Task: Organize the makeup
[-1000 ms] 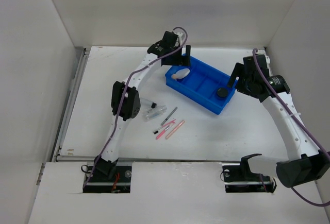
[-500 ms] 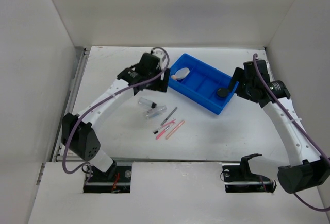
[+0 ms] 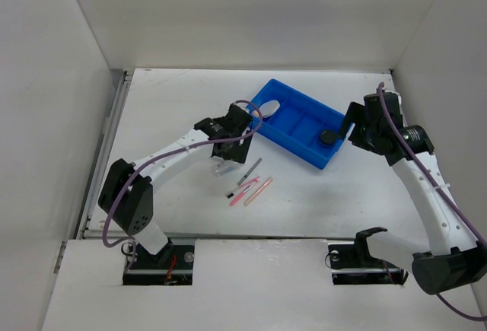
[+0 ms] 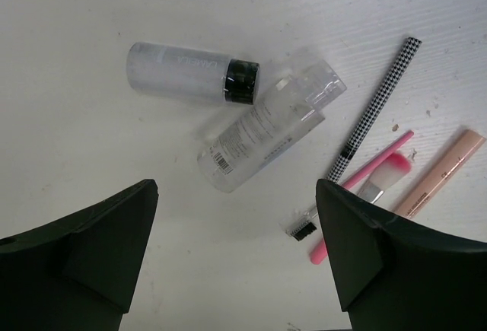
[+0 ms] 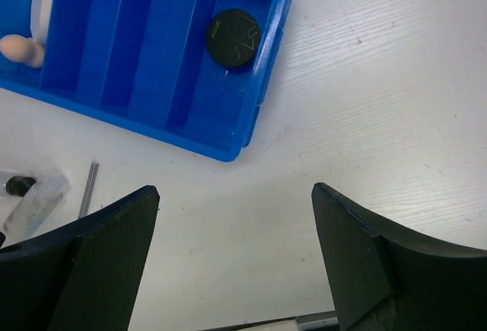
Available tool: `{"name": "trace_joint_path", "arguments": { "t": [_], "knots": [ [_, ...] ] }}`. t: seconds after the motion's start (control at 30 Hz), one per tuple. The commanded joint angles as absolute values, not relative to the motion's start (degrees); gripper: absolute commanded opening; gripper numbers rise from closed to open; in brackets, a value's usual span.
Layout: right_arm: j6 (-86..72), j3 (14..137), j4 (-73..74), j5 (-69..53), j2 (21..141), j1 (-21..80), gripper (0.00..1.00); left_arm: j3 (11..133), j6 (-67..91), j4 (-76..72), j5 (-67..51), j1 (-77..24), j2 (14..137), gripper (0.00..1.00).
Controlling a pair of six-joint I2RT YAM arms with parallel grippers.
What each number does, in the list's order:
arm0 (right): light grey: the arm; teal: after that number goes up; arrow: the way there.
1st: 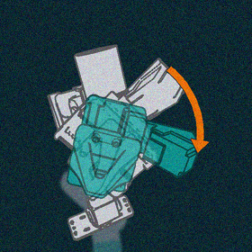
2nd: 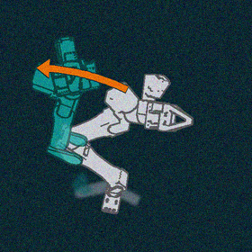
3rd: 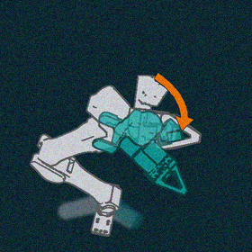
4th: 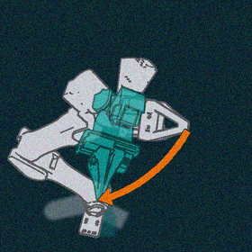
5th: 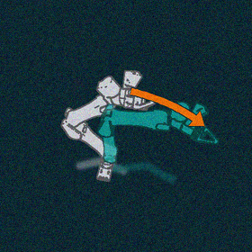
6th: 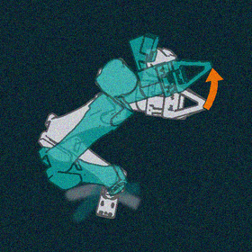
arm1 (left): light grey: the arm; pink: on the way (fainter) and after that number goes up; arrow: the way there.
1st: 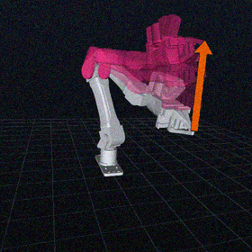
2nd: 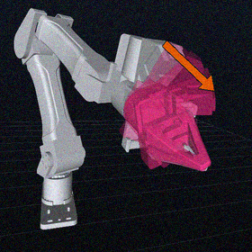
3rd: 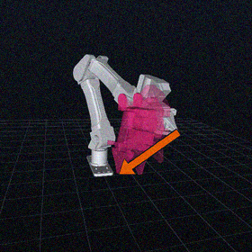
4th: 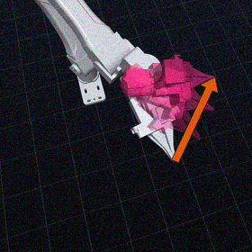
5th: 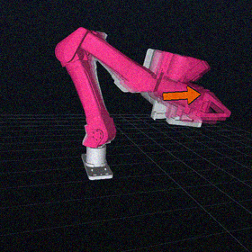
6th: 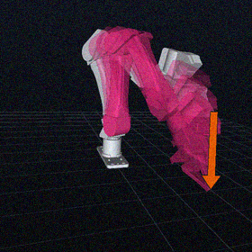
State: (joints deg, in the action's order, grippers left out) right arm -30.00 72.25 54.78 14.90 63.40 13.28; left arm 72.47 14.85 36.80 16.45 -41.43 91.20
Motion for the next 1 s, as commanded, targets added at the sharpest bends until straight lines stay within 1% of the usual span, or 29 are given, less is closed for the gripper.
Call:
{"name": "trace_joint_path", "arguments": {
  "t": [0.0,0.27,0.3,0.33,0.4,0.5,0.77,0.83,0.93,0.97],
  "knots": [
    [-30.2,72.0,52.6,14.1,61.9,13.1,0.88,71.7,16.1,36.7,18.5,-41.9,91.4,0.82],
    [-30.2,71.4,52.6,14.1,61.3,13.1,0.88,71.6,16.6,36.7,22.3,-43.3,96.0,0.81],
    [-30.2,71.4,52.6,14.1,62.0,13.1,0.88,72.2,16.6,36.7,22.3,-43.3,97.7,0.75],
    [-30.2,71.4,52.6,14.1,62.0,13.1,0.88,72.2,16.6,36.7,22.3,-43.9,97.7,0.75],
    [-30.2,71.4,52.6,14.1,62.0,13.1,0.88,72.8,16.6,36.7,22.3,-43.9,98.3,0.71],
    [-30.2,71.4,52.6,14.1,62.5,13.1,0.88,70.7,17.4,34.8,21.8,-43.9,98.3,0.7],
    [-30.2,71.4,52.6,14.1,62.5,13.1,0.88,69.6,16.9,32.4,19.2,-43.9,100.4,0.69],
    [-30.2,71.9,52.6,14.6,62.5,13.1,0.88,69.6,17.4,31.7,19.2,-43.9,101.5,0.65],
    [-30.2,71.9,52.6,14.6,62.5,13.1,0.88,69.6,17.9,30.2,19.9,-43.9,103.0,0.65],
    [-30.2,71.9,52.6,14.6,62.5,13.1,0.88,70.4,17.9,30.2,20.0,-43.9,103.5,0.64]
  ]
}}
